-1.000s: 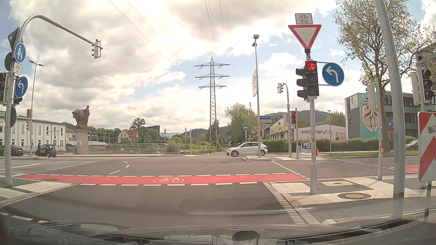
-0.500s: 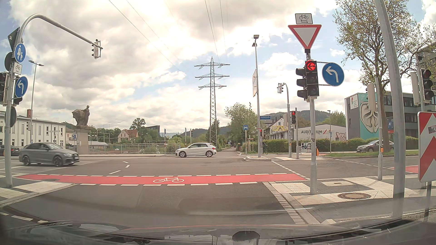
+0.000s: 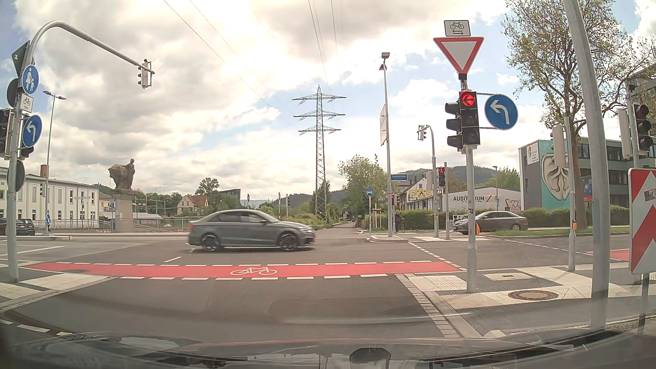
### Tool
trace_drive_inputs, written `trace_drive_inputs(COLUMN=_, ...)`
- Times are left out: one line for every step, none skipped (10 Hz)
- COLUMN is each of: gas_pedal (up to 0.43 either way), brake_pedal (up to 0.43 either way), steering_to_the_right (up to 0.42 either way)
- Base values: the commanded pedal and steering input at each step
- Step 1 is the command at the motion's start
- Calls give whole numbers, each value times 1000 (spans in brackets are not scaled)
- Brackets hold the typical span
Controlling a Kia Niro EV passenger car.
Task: Follow the waypoints while adhering to traffic rules and regulations
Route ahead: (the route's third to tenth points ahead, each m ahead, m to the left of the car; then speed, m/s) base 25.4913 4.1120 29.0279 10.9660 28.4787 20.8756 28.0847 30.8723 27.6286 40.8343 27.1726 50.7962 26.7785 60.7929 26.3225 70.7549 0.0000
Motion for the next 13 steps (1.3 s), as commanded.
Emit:
trace_drive_inputs(gas_pedal=0, brake_pedal=250, steering_to_the_right=-4)
trace_drive_inputs(gas_pedal=0, brake_pedal=250, steering_to_the_right=-4)
trace_drive_inputs(gas_pedal=0, brake_pedal=250, steering_to_the_right=-4)
trace_drive_inputs(gas_pedal=0, brake_pedal=250, steering_to_the_right=-4)
trace_drive_inputs(gas_pedal=0, brake_pedal=250, steering_to_the_right=-4)
trace_drive_inputs(gas_pedal=0, brake_pedal=250, steering_to_the_right=-4)
trace_drive_inputs(gas_pedal=0, brake_pedal=244, steering_to_the_right=-4)
trace_drive_inputs(gas_pedal=0, brake_pedal=250, steering_to_the_right=-4)
trace_drive_inputs(gas_pedal=0, brake_pedal=250, steering_to_the_right=-4)
trace_drive_inputs(gas_pedal=0, brake_pedal=250, steering_to_the_right=-4)
trace_drive_inputs(gas_pedal=0, brake_pedal=250, steering_to_the_right=-4)
trace_drive_inputs(gas_pedal=0, brake_pedal=250, steering_to_the_right=-4)
trace_drive_inputs(gas_pedal=0, brake_pedal=250, steering_to_the_right=-4)
